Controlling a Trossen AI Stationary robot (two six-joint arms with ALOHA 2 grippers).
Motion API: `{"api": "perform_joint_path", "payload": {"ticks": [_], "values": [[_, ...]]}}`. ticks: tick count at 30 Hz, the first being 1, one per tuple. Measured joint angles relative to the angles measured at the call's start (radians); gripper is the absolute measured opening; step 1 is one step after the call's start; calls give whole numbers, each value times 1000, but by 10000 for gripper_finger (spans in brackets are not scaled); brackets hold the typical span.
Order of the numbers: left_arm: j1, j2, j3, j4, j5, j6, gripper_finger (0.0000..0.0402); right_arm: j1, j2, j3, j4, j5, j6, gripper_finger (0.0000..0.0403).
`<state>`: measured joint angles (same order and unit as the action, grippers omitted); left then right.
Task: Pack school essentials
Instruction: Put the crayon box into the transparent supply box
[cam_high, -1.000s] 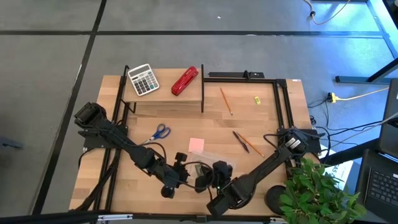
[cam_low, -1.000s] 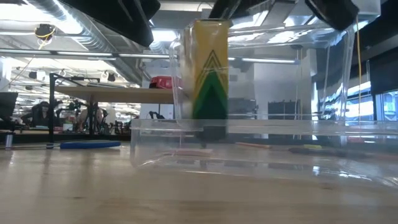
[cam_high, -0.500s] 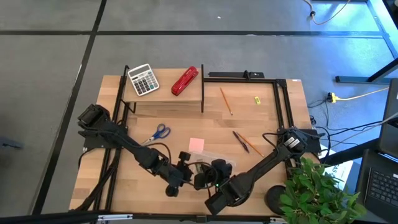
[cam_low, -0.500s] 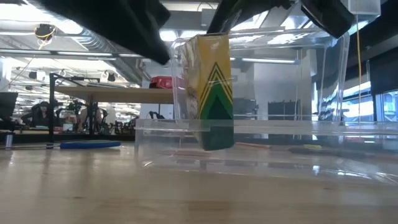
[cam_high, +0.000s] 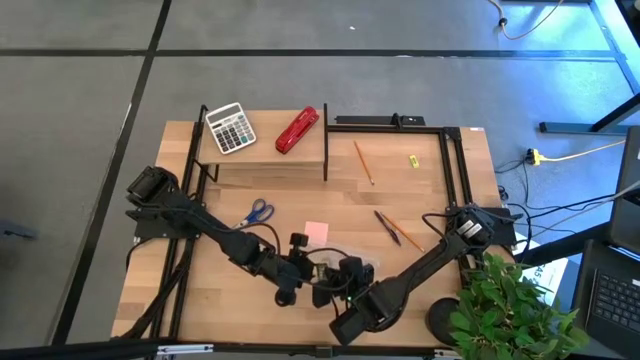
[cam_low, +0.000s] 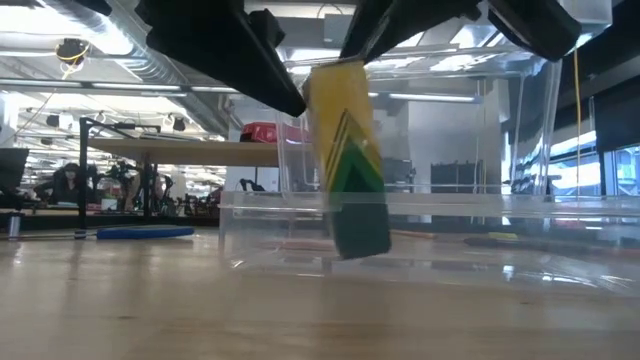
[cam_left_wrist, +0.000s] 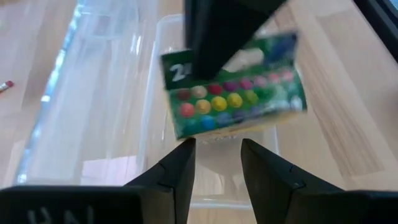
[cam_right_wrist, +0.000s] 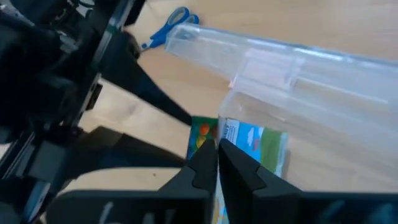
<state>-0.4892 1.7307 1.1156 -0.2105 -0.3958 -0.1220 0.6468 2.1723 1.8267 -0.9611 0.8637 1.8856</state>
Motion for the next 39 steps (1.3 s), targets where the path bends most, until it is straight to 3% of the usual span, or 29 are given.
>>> {"api": "perform_joint_path", "payload": {"ticks": [10, 20, 39], "values": [[1, 0, 0, 34, -6, 1, 124, 0, 0, 0, 3, -8, 48, 62], [1, 0, 0, 51, -5, 2, 124, -1, 0, 0, 1, -22, 97, 140], [26, 0, 0, 55, 21, 2, 124, 13, -56, 0, -57, 111, 88, 145]]}}
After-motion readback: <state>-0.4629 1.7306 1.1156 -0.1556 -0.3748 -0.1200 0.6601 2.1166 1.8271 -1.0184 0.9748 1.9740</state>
